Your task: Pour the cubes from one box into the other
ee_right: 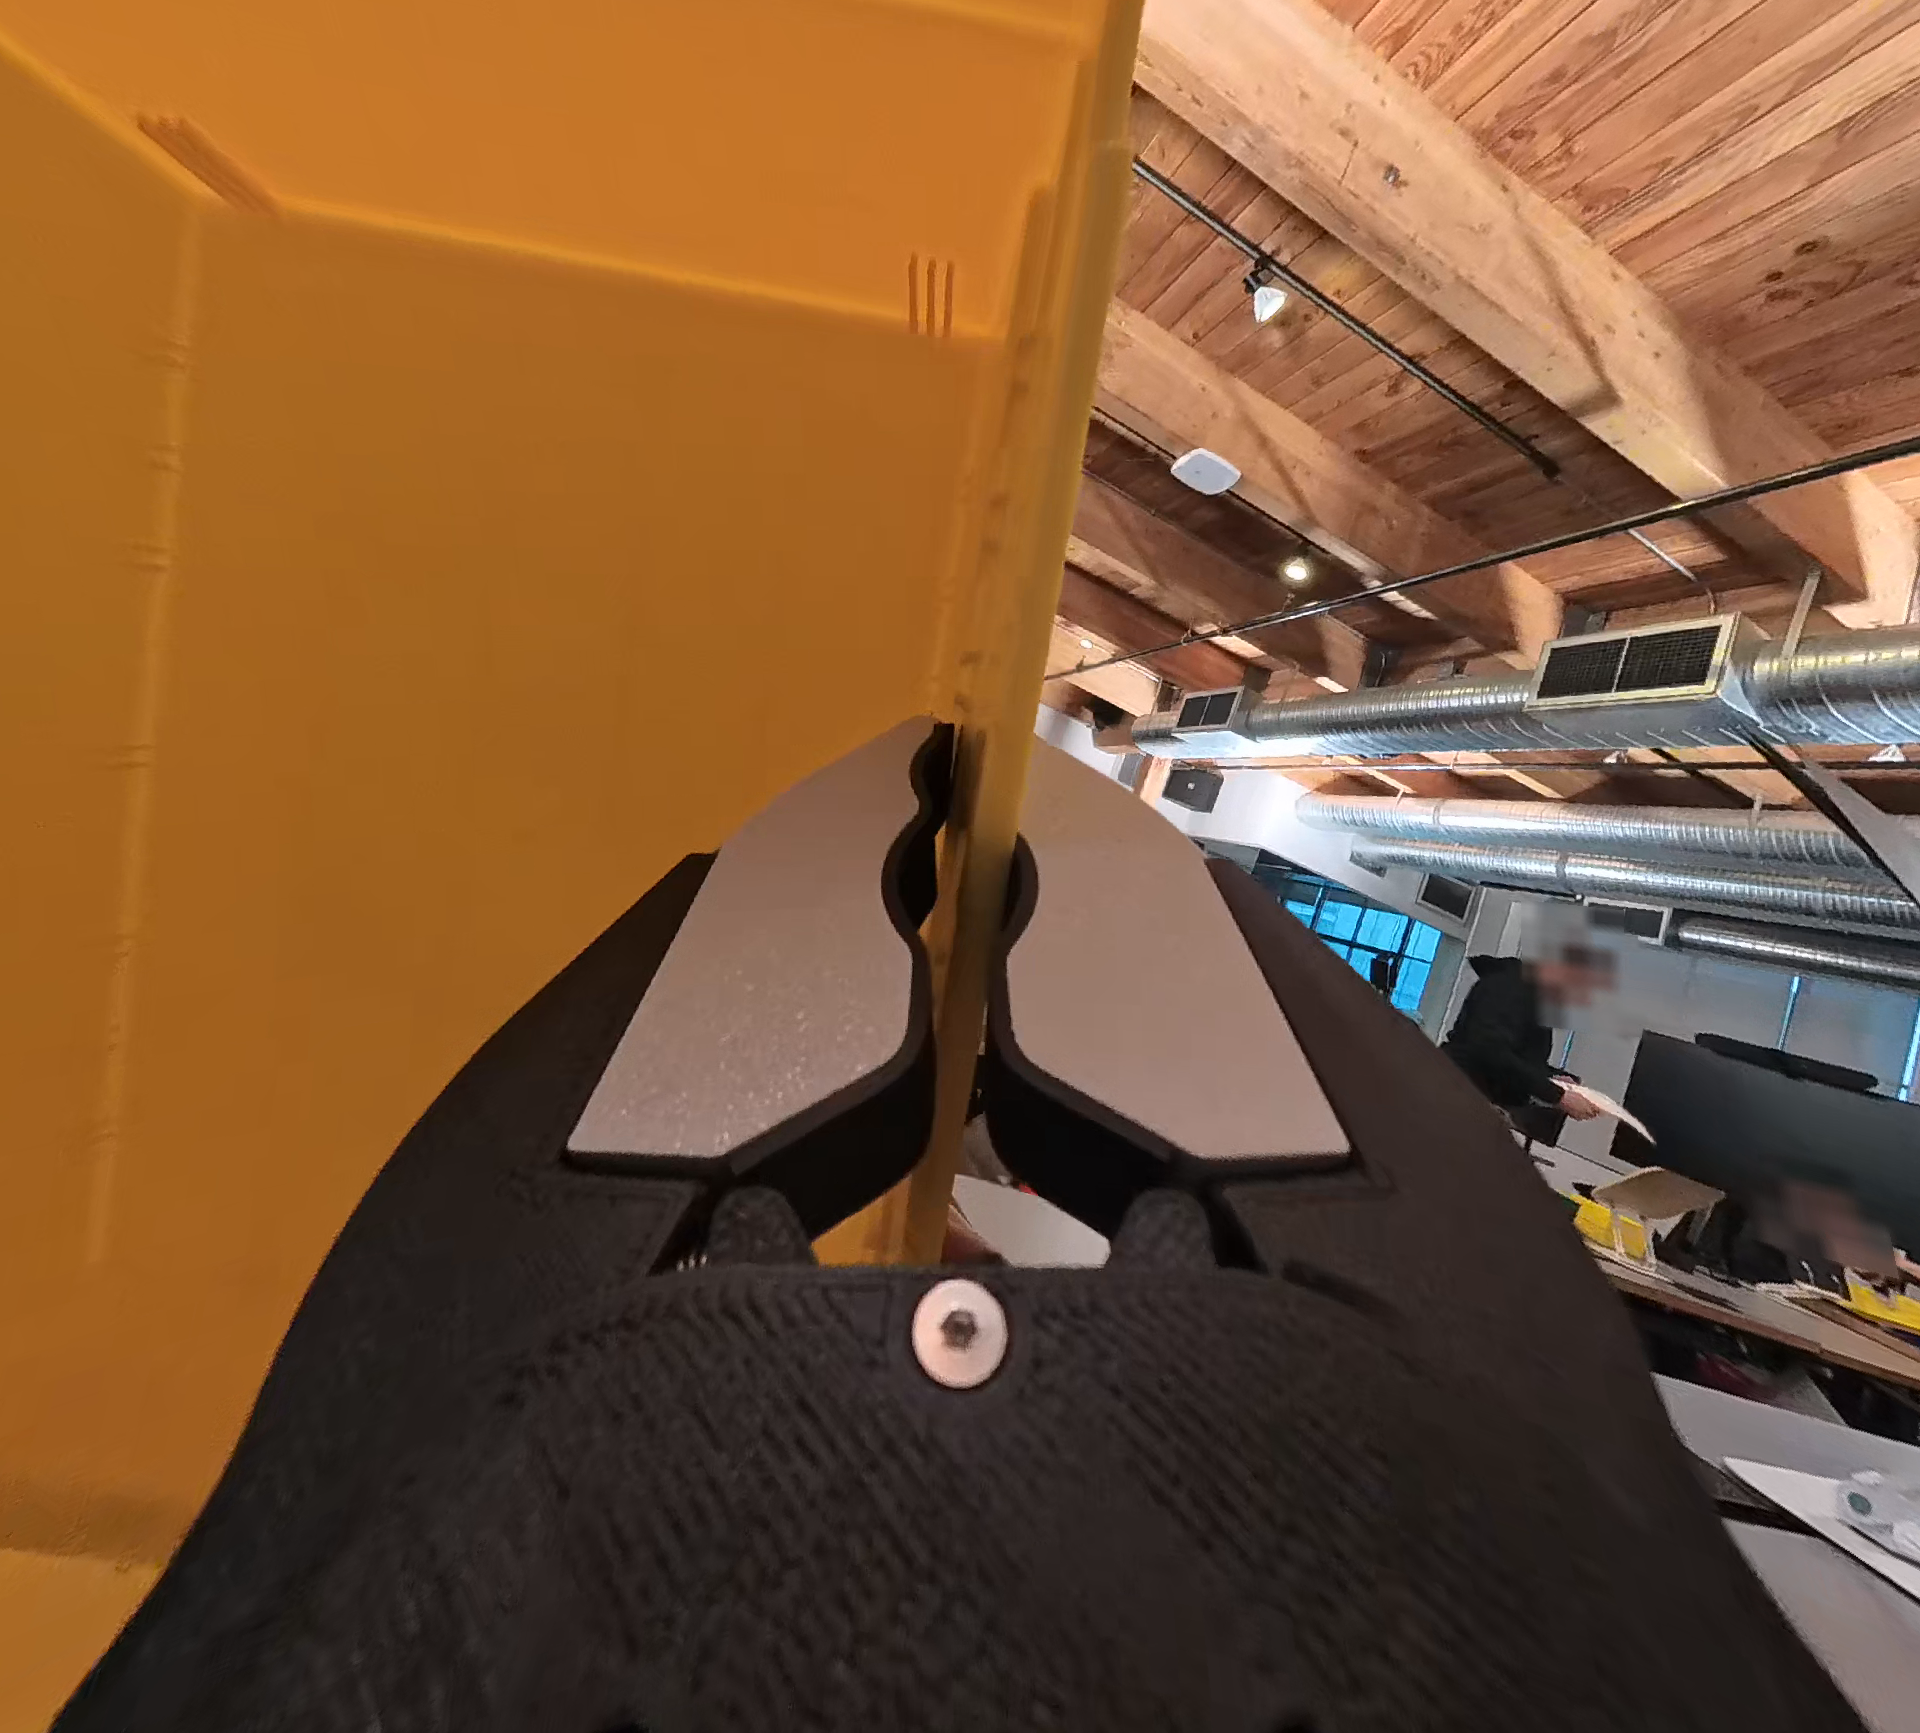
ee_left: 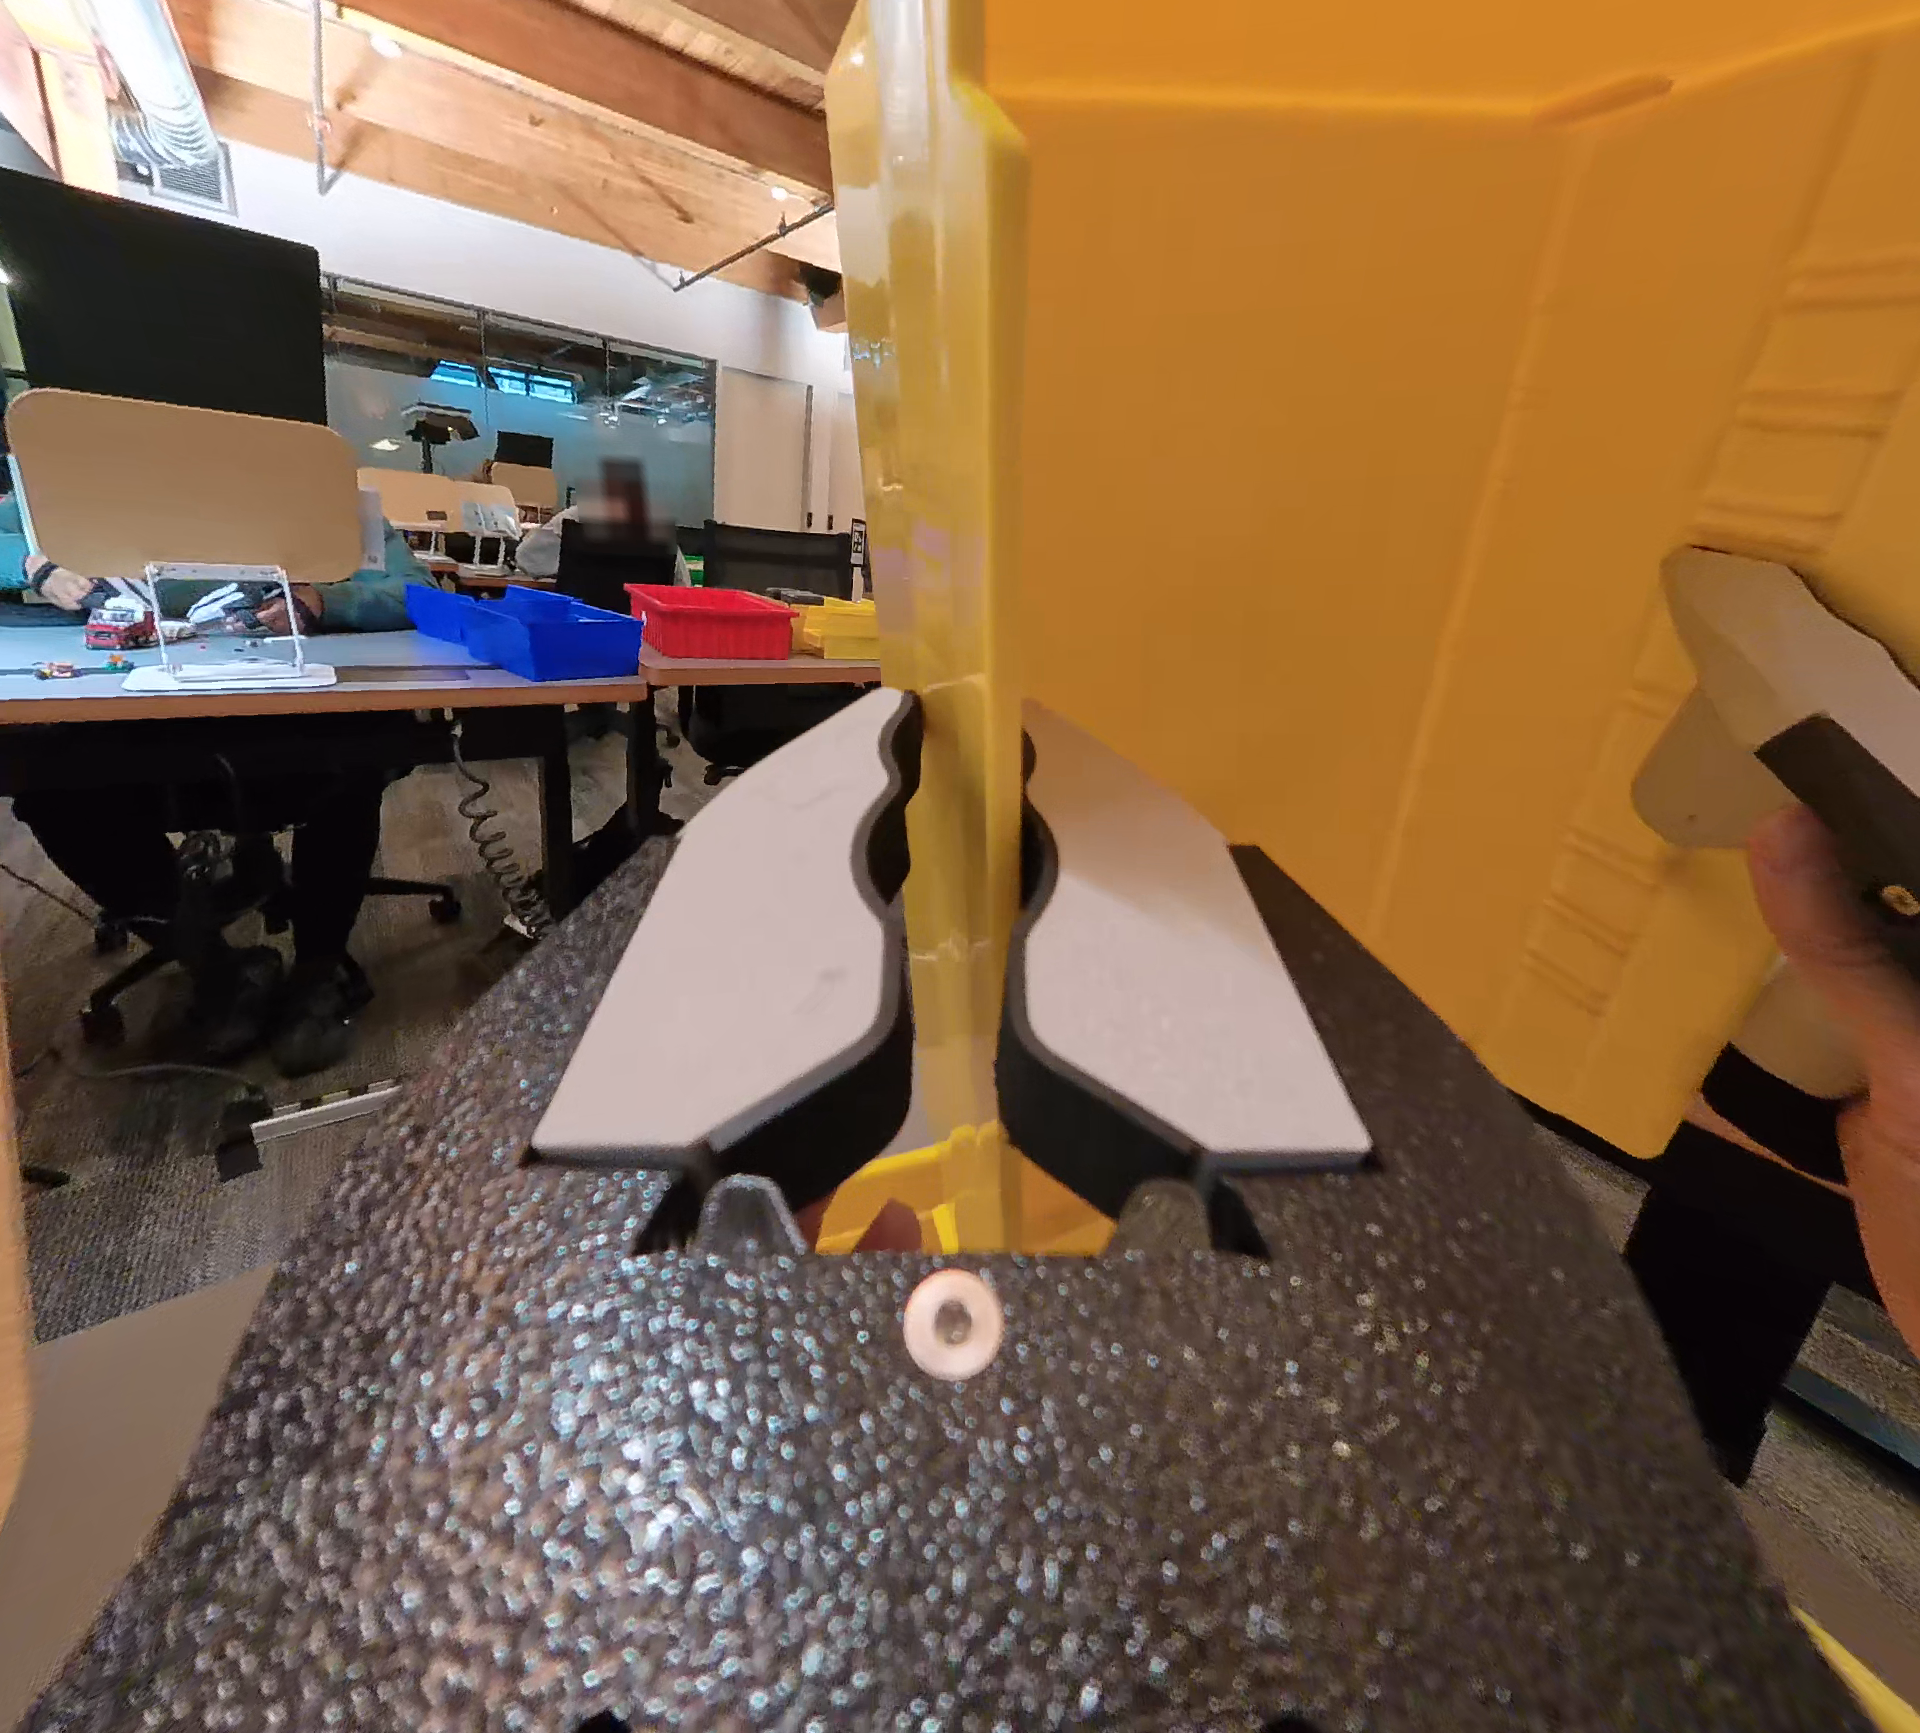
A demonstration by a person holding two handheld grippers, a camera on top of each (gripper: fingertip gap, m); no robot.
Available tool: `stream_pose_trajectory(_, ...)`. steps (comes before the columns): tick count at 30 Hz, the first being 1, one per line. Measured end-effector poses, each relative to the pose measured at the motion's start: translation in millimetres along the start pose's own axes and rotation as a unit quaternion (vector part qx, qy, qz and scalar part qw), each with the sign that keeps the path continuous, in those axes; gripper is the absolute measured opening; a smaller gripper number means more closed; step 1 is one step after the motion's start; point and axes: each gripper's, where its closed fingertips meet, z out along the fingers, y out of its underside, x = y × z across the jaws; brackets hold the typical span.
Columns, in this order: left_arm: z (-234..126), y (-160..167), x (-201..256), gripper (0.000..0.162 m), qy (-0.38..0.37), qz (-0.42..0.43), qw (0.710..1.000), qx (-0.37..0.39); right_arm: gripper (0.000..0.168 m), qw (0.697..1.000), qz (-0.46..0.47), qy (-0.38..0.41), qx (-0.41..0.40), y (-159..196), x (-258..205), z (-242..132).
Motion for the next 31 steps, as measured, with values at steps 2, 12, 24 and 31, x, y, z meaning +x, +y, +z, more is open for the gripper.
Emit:
stream_pose_trajectory(2,-2.1,0.6,-1.5,0.012,0.000,0.004,1.000,-0.002,0.003,1.000,0.004,-0.003,0.000,-0.3,-2.1,-2.8)
stream_pose_trajectory(12,-25.3,-4.7,-16.8,0.008,-0.024,0.041,0.998,-0.040,0.003,0.999,0.016,-0.003,-0.042,-21.2,-22.1,-23.4)
stream_pose_trajectory(24,-124.6,-16.6,-106.3,0.002,-0.102,0.007,0.981,-0.167,0.042,0.987,0.078,-0.083,-0.113,-99.1,-150.9,-88.1)
stream_pose_trajectory(31,-214.2,-48.3,-197.8,0.004,-0.143,-0.016,0.965,-0.218,0.039,0.966,0.172,-0.164,-0.104,-158.4,-198.1,-111.5)
